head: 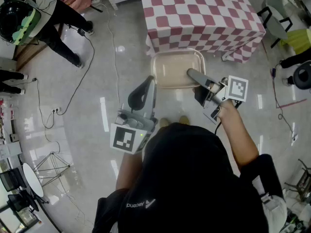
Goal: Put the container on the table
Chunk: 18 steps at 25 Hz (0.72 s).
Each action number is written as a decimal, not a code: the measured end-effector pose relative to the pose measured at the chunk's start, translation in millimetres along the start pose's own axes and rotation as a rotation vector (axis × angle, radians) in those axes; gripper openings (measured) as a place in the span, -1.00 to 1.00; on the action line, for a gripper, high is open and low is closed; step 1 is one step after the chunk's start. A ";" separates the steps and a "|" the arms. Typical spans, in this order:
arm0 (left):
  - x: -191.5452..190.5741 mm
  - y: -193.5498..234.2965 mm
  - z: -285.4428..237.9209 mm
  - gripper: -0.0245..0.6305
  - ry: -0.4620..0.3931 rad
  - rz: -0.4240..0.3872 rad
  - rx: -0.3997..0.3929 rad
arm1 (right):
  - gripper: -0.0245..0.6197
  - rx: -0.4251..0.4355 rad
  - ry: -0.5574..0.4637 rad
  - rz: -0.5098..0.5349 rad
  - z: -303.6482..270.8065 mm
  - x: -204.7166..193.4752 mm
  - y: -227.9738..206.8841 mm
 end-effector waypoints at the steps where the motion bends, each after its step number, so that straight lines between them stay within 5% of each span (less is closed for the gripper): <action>1: 0.4 1.7 0.6 -0.90 -0.003 0.005 -0.002 | -0.28 -0.001 0.001 0.002 -1.9 -0.6 0.7; 18: -13.9 57.7 17.9 -0.90 -0.003 0.056 -0.029 | -0.28 -0.035 -0.064 -0.021 -44.7 6.3 -1.1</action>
Point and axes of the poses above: the fingertips, and each gripper's own axes: z backward along the fingers, y to its left, x out of its top, the point moved 8 cm from there along z, backward along the fingers, and after that the axes turned 6 degrees about -x, right-handed, at the moved point
